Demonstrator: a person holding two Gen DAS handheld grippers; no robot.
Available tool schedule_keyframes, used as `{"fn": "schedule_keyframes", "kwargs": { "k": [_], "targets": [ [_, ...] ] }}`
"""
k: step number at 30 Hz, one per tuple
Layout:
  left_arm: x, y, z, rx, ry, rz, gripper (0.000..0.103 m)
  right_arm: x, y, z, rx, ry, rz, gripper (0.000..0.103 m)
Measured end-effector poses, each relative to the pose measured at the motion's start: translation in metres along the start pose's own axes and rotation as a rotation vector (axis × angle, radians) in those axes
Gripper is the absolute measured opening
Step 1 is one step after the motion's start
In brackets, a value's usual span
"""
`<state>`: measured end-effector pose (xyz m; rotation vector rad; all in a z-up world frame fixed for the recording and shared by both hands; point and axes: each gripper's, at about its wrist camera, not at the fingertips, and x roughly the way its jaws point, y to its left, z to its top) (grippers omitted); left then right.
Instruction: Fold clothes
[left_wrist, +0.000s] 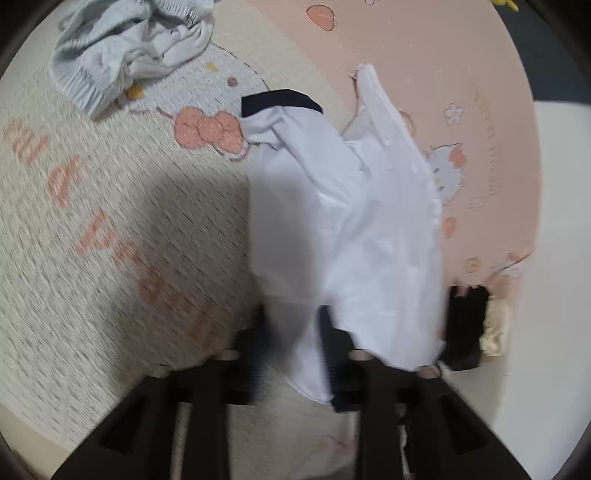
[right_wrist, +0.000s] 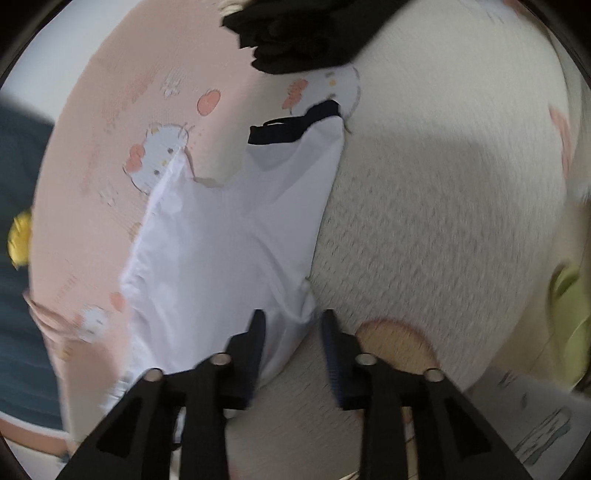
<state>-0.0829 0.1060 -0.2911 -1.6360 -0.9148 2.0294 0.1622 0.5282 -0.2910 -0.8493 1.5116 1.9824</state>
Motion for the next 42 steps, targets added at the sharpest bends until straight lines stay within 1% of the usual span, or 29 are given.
{"fn": "schedule_keyframes", "kwargs": {
  "k": [2, 4, 6, 10, 12, 14, 18, 21, 25, 29, 31, 34, 37, 39, 42],
  "targets": [
    [0.001, -0.011, -0.003, 0.028, -0.007, -0.008, 0.067, -0.004, -0.004, -0.004, 0.041, 0.011, 0.018, 0.040],
    [0.003, -0.019, -0.008, 0.063, 0.004, 0.005, 0.067, -0.005, -0.007, -0.008, 0.074, 0.031, 0.037, 0.043],
    [0.010, -0.027, -0.014, 0.107, 0.025, 0.020, 0.067, -0.004, -0.006, -0.014, 0.094, 0.045, 0.057, 0.044],
    [0.022, -0.038, -0.025, 0.124, 0.030, 0.047, 0.067, 0.002, 0.003, -0.020, 0.082, 0.081, 0.077, 0.049],
    [0.023, -0.043, -0.029, 0.156, 0.032, 0.073, 0.067, 0.003, 0.005, -0.022, 0.078, 0.081, 0.080, 0.051],
    [0.024, -0.051, -0.033, 0.202, 0.033, 0.111, 0.067, 0.003, 0.008, -0.023, 0.069, 0.076, 0.072, 0.052],
    [0.022, -0.066, -0.045, 0.334, 0.014, 0.194, 0.067, -0.002, 0.020, -0.032, 0.033, 0.107, 0.060, 0.052],
    [0.021, -0.070, -0.054, 0.424, 0.026, 0.236, 0.067, -0.011, 0.041, -0.049, -0.076, 0.082, 0.009, 0.052],
    [0.017, -0.078, -0.066, 0.493, 0.001, 0.299, 0.067, -0.011, 0.072, -0.069, -0.266, 0.050, -0.080, 0.052],
    [0.012, -0.090, -0.080, 0.607, -0.065, 0.372, 0.067, -0.008, 0.098, -0.087, -0.439, 0.003, -0.176, 0.052],
    [0.009, -0.098, -0.087, 0.689, -0.113, 0.405, 0.067, -0.009, 0.106, -0.098, -0.529, -0.037, -0.218, 0.052],
    [0.012, -0.110, -0.097, 0.814, -0.160, 0.439, 0.067, -0.006, 0.117, -0.109, -0.639, -0.070, -0.263, 0.052],
    [0.019, -0.114, -0.099, 0.860, -0.151, 0.456, 0.067, -0.001, 0.119, -0.115, -0.707, -0.070, -0.282, 0.052],
    [0.028, -0.117, -0.096, 0.876, -0.140, 0.460, 0.067, 0.005, 0.122, -0.118, -0.748, -0.071, -0.313, 0.052],
    [0.042, -0.117, -0.097, 0.923, -0.126, 0.489, 0.067, 0.017, 0.129, -0.122, -0.816, -0.090, -0.371, 0.051]
  ]
}}
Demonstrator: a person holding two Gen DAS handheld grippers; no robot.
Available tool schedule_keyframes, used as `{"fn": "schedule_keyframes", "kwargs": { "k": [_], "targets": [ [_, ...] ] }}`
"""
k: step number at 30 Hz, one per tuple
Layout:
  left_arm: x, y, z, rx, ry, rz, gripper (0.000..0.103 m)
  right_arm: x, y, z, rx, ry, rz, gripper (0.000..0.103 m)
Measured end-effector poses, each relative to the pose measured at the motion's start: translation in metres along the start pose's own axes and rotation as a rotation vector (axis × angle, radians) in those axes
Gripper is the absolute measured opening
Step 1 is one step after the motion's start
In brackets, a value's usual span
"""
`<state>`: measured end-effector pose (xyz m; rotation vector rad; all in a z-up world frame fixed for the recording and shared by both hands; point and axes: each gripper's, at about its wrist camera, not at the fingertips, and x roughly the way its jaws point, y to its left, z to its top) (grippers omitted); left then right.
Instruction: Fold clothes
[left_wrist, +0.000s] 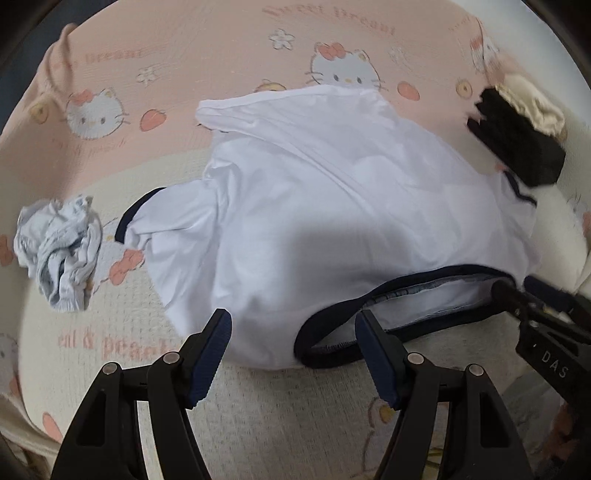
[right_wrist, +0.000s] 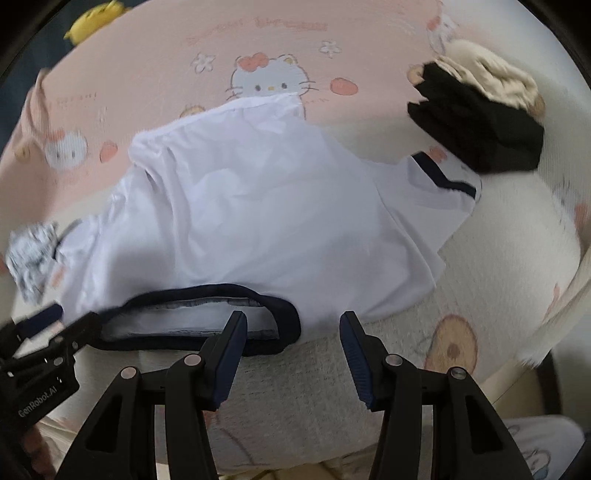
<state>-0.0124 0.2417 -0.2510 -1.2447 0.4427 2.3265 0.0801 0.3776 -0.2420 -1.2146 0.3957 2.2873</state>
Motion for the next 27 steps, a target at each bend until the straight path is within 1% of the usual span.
{"fn": "schedule_keyframes", "kwargs": {
  "k": [2, 3, 4, 5, 6, 7, 8, 9, 10, 12, 16, 20, 24, 25, 27],
  "targets": [
    [0.003, -0.003, -0.003, 0.036, 0.006, 0.014, 0.067, 0.003, 0.005, 0.000, -0.047, -0.005, -0.035, 0.049],
    [0.006, -0.005, -0.004, 0.055, 0.007, 0.023, 0.067, 0.004, 0.008, 0.000, -0.070, -0.008, -0.052, 0.040],
    [0.008, -0.007, -0.005, 0.070, 0.007, 0.030, 0.067, 0.006, 0.011, -0.002, -0.102, -0.002, -0.079, 0.026],
    [0.009, -0.007, -0.007, 0.073, 0.006, 0.032, 0.067, 0.008, 0.015, -0.004, -0.136, 0.006, -0.108, 0.018],
    [0.009, -0.005, -0.009, 0.070, 0.000, 0.033, 0.060, 0.009, 0.018, -0.006, -0.159, 0.013, -0.123, 0.006],
    [0.009, -0.004, -0.012, 0.067, 0.000, 0.036, 0.050, 0.010, 0.020, -0.009, -0.181, 0.019, -0.135, 0.005],
    [0.010, -0.001, -0.014, 0.063, 0.009, 0.043, 0.030, 0.011, 0.022, -0.012, -0.202, 0.025, -0.147, 0.005],
    [0.010, 0.002, -0.017, 0.059, 0.018, 0.049, 0.022, 0.011, 0.024, -0.015, -0.228, 0.033, -0.163, 0.004],
    [0.010, 0.005, -0.019, 0.052, 0.024, 0.048, 0.022, 0.010, 0.026, -0.018, -0.246, 0.032, -0.171, 0.004],
    [0.008, 0.010, -0.023, 0.033, 0.027, 0.020, 0.022, 0.007, 0.025, -0.021, -0.257, 0.030, -0.175, 0.003],
    [0.004, 0.009, -0.028, 0.055, 0.035, 0.016, 0.022, 0.006, 0.021, -0.023, -0.242, 0.050, -0.161, 0.003],
    [0.003, 0.004, -0.030, 0.082, 0.034, 0.033, 0.022, 0.009, 0.020, -0.024, -0.245, 0.067, -0.157, 0.003],
    [0.003, 0.007, -0.029, 0.056, 0.040, 0.019, 0.024, 0.010, 0.018, -0.024, -0.239, 0.070, -0.135, 0.003],
    [0.003, 0.008, -0.028, 0.041, 0.044, 0.010, 0.025, 0.010, 0.017, -0.024, -0.231, 0.068, -0.125, 0.003],
    [0.002, 0.015, -0.026, -0.026, 0.069, -0.040, 0.037, 0.009, 0.013, -0.024, -0.209, 0.062, -0.097, 0.003]
  ]
}}
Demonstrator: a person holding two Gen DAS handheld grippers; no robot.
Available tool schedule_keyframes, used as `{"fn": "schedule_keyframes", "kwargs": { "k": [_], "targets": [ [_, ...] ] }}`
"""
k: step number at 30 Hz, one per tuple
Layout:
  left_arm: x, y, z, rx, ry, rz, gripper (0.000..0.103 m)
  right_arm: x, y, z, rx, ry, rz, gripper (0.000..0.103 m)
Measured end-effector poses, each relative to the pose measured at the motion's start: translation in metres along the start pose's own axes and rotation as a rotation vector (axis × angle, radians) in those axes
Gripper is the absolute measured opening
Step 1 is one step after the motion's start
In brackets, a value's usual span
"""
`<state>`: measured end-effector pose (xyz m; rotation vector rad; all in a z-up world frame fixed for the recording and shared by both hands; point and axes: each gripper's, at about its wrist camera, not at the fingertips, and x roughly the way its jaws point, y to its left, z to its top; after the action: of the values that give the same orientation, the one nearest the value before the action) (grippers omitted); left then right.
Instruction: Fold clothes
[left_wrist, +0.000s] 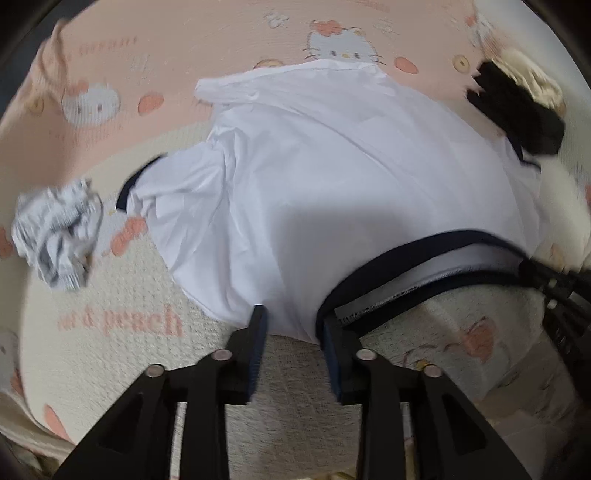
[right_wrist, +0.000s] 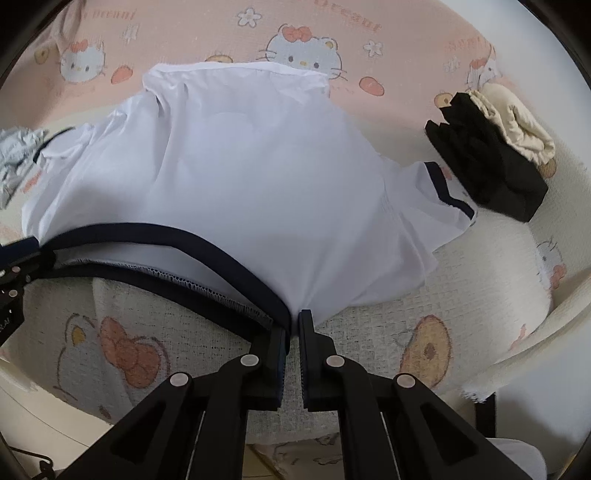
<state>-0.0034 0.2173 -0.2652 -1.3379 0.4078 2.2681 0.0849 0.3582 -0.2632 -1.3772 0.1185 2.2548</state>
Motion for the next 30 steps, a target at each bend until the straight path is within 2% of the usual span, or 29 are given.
{"fn": "schedule_keyframes", "kwargs": {
  "k": [1, 3, 5, 7, 10, 12, 15, 18, 21, 26, 30],
  "targets": [
    [-0.002, 0.004, 0.001, -0.039, 0.007, -0.035, 0.041, -0.001, -0.002, 0.000, 0.010, -0.006, 0.017, 0.004],
    [-0.009, 0.012, 0.003, -0.123, 0.005, -0.109, 0.060, -0.004, -0.007, 0.000, 0.040, -0.017, 0.054, 0.006],
    [-0.019, 0.016, 0.005, -0.171, -0.019, -0.144, 0.066, -0.012, -0.014, 0.001, 0.072, -0.041, 0.104, 0.015],
    [-0.028, 0.012, 0.009, -0.145, -0.040, -0.122, 0.066, -0.025, -0.023, 0.003, 0.106, -0.083, 0.166, 0.039],
    [-0.041, -0.001, 0.015, -0.047, -0.091, -0.060, 0.066, -0.045, -0.039, 0.003, 0.141, -0.167, 0.227, 0.050],
    [-0.048, -0.014, 0.018, 0.030, -0.137, -0.005, 0.066, -0.052, -0.053, 0.002, 0.182, -0.190, 0.257, 0.054],
    [-0.049, -0.032, 0.025, 0.133, -0.164, 0.030, 0.066, -0.048, -0.083, 0.001, 0.301, -0.182, 0.307, 0.054],
    [-0.044, -0.051, 0.034, 0.224, -0.181, 0.031, 0.066, -0.030, -0.115, -0.004, 0.446, -0.103, 0.379, 0.054],
    [-0.042, -0.071, 0.036, 0.277, -0.169, 0.015, 0.066, -0.018, -0.140, -0.008, 0.557, -0.059, 0.449, 0.054],
    [-0.042, -0.107, 0.037, 0.383, -0.163, -0.006, 0.066, -0.001, -0.168, -0.010, 0.684, 0.002, 0.593, 0.054],
    [-0.042, -0.137, 0.033, 0.490, -0.175, -0.022, 0.066, 0.018, -0.180, -0.004, 0.750, 0.074, 0.648, 0.055]
  ]
}}
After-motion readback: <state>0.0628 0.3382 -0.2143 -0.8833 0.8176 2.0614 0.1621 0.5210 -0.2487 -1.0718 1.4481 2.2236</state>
